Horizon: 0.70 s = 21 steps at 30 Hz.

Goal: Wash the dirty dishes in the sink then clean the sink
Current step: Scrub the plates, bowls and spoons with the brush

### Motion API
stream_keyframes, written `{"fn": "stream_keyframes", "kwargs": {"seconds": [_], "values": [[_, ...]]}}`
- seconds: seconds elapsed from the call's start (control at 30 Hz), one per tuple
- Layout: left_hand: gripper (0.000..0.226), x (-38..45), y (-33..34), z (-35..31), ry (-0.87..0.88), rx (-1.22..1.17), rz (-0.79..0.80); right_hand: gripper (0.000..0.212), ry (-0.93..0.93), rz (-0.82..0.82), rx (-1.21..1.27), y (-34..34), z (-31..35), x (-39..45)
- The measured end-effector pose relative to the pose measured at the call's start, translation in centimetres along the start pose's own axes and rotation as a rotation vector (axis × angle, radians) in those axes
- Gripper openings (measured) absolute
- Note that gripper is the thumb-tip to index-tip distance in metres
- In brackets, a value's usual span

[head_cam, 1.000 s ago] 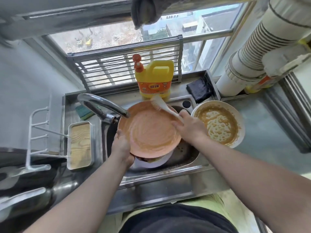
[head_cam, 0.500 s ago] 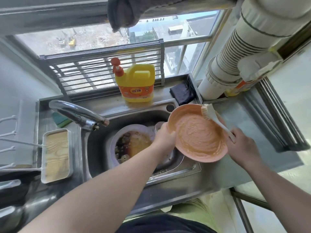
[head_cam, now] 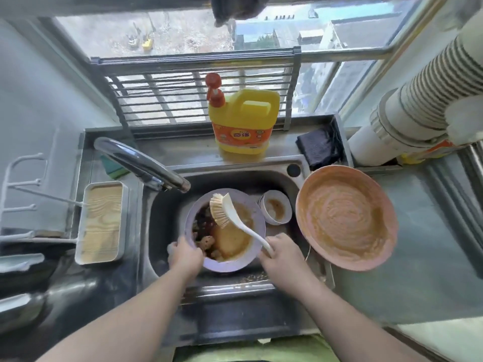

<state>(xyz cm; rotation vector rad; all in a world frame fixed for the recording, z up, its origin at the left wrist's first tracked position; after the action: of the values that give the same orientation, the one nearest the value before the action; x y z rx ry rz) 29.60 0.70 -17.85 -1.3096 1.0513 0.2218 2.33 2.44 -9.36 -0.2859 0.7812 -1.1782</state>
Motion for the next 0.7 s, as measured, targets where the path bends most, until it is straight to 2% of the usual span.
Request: {"fn": "stream_keyframes", "kwargs": {"seconds": [0.1,0.2,0.3,0.5,0.63,0.7], "values": [[0.048,1.3,0.9,0.9,-0.036,-0.062,0.126,0.012,0.129,0.056,-0.01,3.2,-3.0,3.9],[0.045,2.6,1.4,1.0,-0.064,-0.151,0.129,0.021,0.252,0.008,-0.021,3.8,-5.5,6.9],[0.044,3.0,1.3,1.0,-0.087,-0.221,0.037,0.021,0.235,0.008,-0.006,5.1,-5.6,8.8],[0.048,2.5,0.5,0.7,-0.062,-0.174,-0.063,0.023,0.231,0.005,-0.073,5.9,-5.2,9.0],[0.038,2.7,-0.1,1.2,-0.051,-0.383,0.031,0.009,0.18,0.006,-0.113,5.0,-4.2,8.6],[0.035,2.9,-0.5,1.4,-0.036,-0.512,0.123,0.017,0.149,0.004,-0.105,4.5,-3.6,8.3]]}}
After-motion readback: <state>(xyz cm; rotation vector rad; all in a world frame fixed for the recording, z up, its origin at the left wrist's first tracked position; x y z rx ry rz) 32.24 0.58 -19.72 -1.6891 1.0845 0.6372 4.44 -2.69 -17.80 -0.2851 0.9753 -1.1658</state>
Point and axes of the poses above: each hand's wrist, its own x-axis towards the middle knuckle, its own y-axis out of the palm, z = x × y, the point moved 8 cm from there along x, towards the middle knuckle, and after that the axes turned 12 degrees about -y, right-handed, at the moved point
